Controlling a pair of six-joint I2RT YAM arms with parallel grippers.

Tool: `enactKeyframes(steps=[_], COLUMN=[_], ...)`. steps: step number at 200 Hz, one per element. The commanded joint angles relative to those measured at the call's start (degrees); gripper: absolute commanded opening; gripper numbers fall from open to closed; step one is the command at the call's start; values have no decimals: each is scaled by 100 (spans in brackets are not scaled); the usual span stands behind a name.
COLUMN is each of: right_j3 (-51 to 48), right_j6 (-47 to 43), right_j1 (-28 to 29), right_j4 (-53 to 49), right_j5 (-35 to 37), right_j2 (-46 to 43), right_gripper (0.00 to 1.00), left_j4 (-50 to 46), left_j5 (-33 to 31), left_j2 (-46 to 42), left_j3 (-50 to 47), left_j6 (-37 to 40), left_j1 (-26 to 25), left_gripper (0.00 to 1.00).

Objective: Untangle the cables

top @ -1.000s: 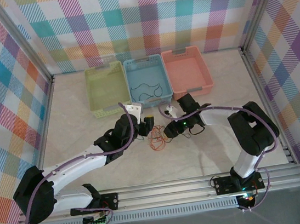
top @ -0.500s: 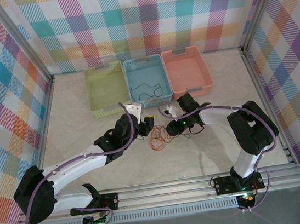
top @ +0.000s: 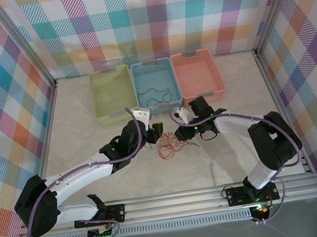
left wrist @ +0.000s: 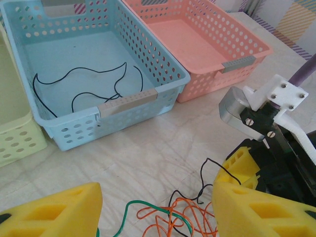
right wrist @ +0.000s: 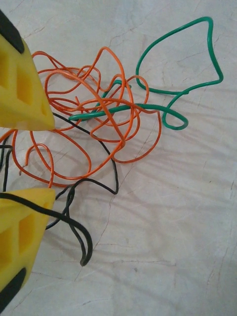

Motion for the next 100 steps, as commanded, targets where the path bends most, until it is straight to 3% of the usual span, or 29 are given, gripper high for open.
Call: enactKeyframes(steps=[1, 100], right_j3=[-40, 126], right_j6=[-45, 26], right_j1=[23, 26], right_j4=[-16, -181], right_j5=[-27, 40], right_j2=[-8, 392], right_gripper=[37, 39], left_j4=[-70, -78], left_j5=[-33, -28], left_j2=[17, 23], left_j3=[148, 141], left_j6=[-60, -54], left_j1=[-52, -50], left_gripper=[61, 61])
